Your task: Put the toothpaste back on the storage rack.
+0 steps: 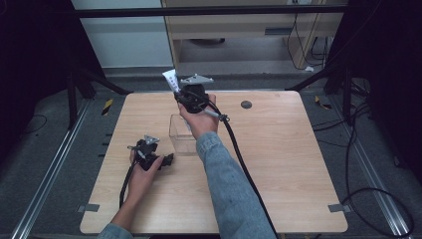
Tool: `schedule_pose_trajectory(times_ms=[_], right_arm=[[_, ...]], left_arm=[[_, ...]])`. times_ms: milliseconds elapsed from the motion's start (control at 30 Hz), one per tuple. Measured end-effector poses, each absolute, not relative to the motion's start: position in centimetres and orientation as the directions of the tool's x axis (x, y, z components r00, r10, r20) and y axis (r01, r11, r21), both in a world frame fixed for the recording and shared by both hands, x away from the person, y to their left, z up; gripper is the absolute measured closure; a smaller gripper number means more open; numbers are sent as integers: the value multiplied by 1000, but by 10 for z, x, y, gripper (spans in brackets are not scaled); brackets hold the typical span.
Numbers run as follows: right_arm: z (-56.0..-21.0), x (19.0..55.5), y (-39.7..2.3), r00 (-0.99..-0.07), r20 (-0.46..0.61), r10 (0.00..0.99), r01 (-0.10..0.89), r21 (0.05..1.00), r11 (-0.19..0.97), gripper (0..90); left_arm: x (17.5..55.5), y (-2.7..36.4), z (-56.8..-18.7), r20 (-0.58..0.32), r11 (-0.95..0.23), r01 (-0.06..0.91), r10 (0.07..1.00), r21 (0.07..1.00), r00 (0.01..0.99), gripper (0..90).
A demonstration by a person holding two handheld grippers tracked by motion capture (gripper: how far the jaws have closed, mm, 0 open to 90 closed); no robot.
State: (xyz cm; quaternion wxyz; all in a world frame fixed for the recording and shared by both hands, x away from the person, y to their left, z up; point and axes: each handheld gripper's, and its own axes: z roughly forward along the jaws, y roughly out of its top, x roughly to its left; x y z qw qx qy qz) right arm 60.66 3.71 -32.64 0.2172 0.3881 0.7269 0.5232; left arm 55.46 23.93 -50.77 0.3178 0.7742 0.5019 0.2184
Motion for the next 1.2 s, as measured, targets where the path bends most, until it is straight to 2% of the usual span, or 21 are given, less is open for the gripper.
schedule_pose_trajectory(times_ms=[367, 1200], right_arm=[[-345, 614, 37, -594, 85, 800, 344, 926, 158, 781], [-363, 620, 39, -588, 100, 802, 367, 917, 155, 780]], left_arm=[[555, 239, -508, 18, -291, 637, 917, 714, 399, 0], [555, 239, -508, 19, -295, 638, 916, 712, 402, 0]])
